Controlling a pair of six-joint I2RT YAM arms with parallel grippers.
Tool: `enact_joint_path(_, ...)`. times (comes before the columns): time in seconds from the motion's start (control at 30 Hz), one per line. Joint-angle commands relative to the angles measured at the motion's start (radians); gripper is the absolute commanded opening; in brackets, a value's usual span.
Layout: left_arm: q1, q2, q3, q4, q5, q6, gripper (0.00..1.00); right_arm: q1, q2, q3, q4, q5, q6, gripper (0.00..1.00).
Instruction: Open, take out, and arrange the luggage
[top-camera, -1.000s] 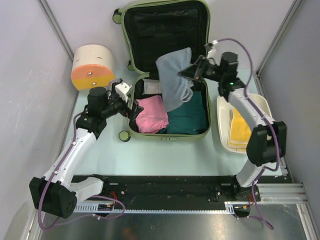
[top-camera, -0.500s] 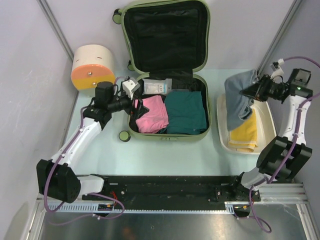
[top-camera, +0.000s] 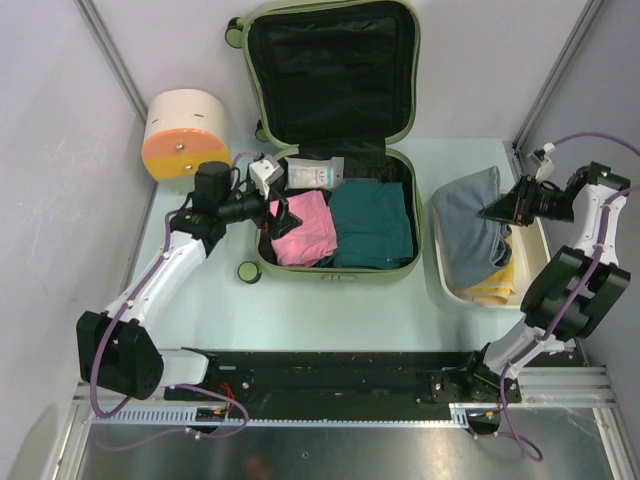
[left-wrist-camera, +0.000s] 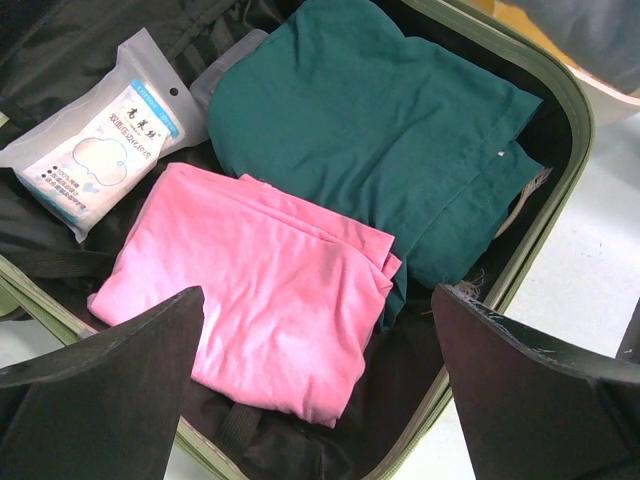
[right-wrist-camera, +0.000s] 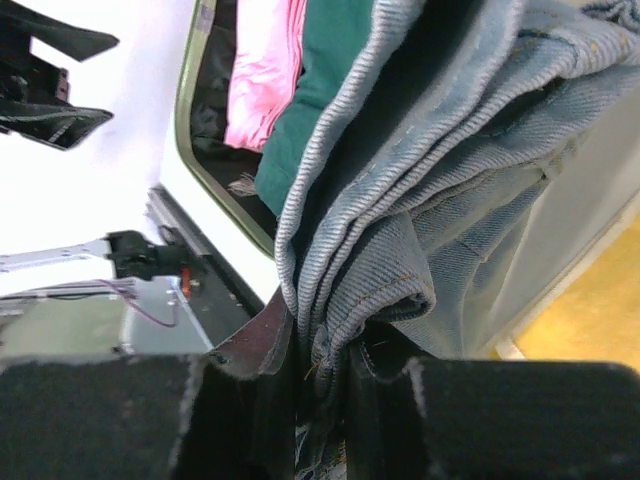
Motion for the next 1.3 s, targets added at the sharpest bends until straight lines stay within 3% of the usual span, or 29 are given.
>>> enact_joint_path(0.0,-0.011,-0.01,0.04,0.015,0.018,-0.017,1.0,-0.045,0.097,-0.061,-0.078,-0.154,-0.044,0.0)
enact_joint_path(0.17,-0.013,-0.028,0.032,0.006,0.002,-0.015,1.0,-0.073,0.198,-0.149,-0.073,-0.214,-0.125,0.0)
enact_joint_path(0.3,-0.014,-0.014,0.054,-0.029,-0.025,-0.007,1.0,-0.085,0.342,-0.169,-0.103,-0.189,-0.283,0.0)
enact_joint_path(0.4,-0.014,-0.005,0.074,-0.056,-0.047,0.002,1.0,-0.087,0.373,-0.17,-0.048,-0.119,-0.244,0.0)
enact_joint_path(0.43,-0.014,-0.004,0.077,-0.065,-0.048,0.003,1.0,-0.088,0.365,-0.173,0.042,-0.093,-0.202,0.02)
enact_joint_path(0.6,-0.016,0.021,0.094,-0.071,-0.062,-0.001,1.0,-0.096,0.264,-0.212,0.349,0.089,0.034,0.29)
enact_joint_path(0.63,-0.017,0.024,0.098,-0.071,-0.065,-0.003,1.0,-0.094,0.238,-0.212,0.37,0.119,0.066,0.39)
enact_joint_path(0.7,-0.019,0.03,0.103,-0.071,-0.074,-0.001,1.0,-0.083,0.206,-0.213,0.409,0.229,0.074,0.46)
enact_joint_path(0.73,-0.022,0.035,0.103,-0.069,-0.087,-0.001,1.0,-0.082,0.171,-0.216,0.425,0.271,0.091,0.6)
enact_joint_path(0.9,-0.033,0.05,0.117,-0.069,-0.157,0.0,1.0,-0.067,0.051,-0.216,0.471,0.421,0.08,0.9)
enact_joint_path(1.03,-0.048,0.064,0.132,-0.069,-0.24,0.017,1.0,-0.022,-0.072,-0.216,0.514,0.594,0.063,0.99)
enact_joint_path(1.13,-0.071,0.09,0.164,-0.071,-0.338,0.052,1.0,0.002,-0.171,-0.216,0.569,0.676,0.045,1.0)
enact_joint_path(1.27,-0.103,0.125,0.201,-0.071,-0.346,0.176,1.0,0.031,-0.283,-0.216,0.66,0.604,0.048,1.0)
